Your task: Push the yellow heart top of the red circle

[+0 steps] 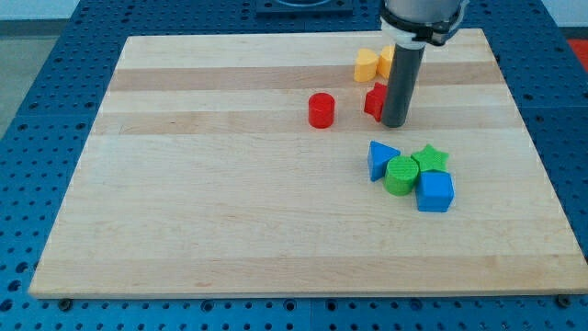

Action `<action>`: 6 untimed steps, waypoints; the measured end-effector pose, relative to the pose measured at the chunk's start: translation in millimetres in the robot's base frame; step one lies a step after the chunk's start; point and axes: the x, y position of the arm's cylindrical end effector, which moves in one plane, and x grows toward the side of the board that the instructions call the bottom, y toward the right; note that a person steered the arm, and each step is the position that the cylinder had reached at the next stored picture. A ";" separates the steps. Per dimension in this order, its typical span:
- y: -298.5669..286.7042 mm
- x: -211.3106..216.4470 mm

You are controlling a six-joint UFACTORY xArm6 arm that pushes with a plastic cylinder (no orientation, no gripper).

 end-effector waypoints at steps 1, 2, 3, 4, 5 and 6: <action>-55.3 7.7; -69.6 27.8; -75.6 42.9; -91.7 48.0; -108.5 32.0; -108.5 1.9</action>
